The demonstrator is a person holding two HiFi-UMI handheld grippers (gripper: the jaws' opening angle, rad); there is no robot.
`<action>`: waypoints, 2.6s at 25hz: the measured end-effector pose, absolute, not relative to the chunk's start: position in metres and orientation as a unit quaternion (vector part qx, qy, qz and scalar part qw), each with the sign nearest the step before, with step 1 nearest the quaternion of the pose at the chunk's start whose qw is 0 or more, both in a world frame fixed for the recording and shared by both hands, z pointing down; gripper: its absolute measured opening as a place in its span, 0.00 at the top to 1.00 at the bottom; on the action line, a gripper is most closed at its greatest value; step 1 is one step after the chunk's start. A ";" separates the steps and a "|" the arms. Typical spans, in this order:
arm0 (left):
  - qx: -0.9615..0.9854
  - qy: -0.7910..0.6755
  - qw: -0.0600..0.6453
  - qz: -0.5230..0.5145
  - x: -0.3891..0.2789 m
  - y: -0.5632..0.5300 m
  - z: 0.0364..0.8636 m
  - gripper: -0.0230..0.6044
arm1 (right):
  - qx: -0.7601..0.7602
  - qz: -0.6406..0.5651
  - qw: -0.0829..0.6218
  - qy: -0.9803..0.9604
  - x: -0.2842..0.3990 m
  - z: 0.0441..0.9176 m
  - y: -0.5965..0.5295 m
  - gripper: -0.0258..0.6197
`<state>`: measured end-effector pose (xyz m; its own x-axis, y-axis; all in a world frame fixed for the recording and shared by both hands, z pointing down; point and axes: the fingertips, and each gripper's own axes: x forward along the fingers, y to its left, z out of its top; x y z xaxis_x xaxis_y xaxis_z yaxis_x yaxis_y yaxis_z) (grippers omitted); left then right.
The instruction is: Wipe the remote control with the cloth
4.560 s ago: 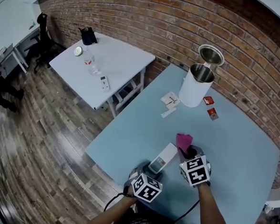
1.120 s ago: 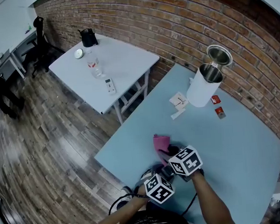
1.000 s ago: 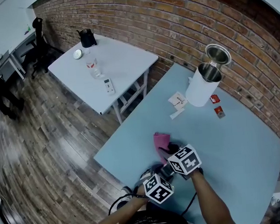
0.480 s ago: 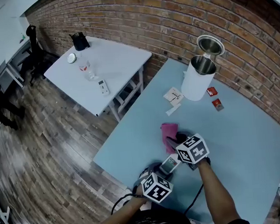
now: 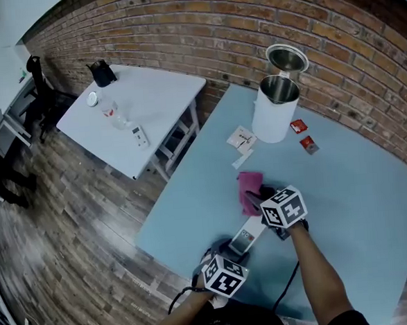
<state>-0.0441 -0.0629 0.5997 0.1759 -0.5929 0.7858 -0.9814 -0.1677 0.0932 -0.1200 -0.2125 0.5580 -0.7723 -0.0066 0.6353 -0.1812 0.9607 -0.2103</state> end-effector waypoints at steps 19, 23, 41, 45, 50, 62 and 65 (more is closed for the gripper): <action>0.698 -0.560 0.319 0.312 -0.046 -0.061 0.600 0.51 | 0.155 0.273 0.268 -0.911 -0.074 0.563 -0.270 0.86; 0.698 -0.561 0.317 0.311 -0.047 -0.061 0.600 0.51 | 0.168 0.289 0.252 -0.908 -0.063 0.564 -0.270 0.86; 0.697 -0.565 0.317 0.309 -0.049 -0.060 0.600 0.51 | 0.223 0.294 0.229 -0.901 -0.002 0.561 -0.264 0.86; 0.695 -0.565 0.318 0.310 -0.048 -0.061 0.602 0.51 | 0.233 0.291 0.230 -0.899 0.009 0.562 -0.260 0.86; 0.697 -0.565 0.316 0.309 -0.049 -0.061 0.602 0.51 | 0.243 0.296 0.224 -0.896 0.016 0.562 -0.249 0.86; 0.700 -0.563 0.314 0.308 -0.048 -0.062 0.601 0.51 | 0.264 0.313 0.206 -0.889 0.018 0.560 -0.205 0.86; 0.701 -0.564 0.311 0.306 -0.049 -0.062 0.601 0.51 | 0.262 0.315 0.202 -0.889 0.015 0.560 -0.190 0.86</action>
<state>-0.0488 -0.0625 0.6006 0.1762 -0.6013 0.7793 -0.9813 -0.1700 0.0907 0.0152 -0.1898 0.5602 -0.7813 -0.3388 0.5242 -0.5933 0.6638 -0.4553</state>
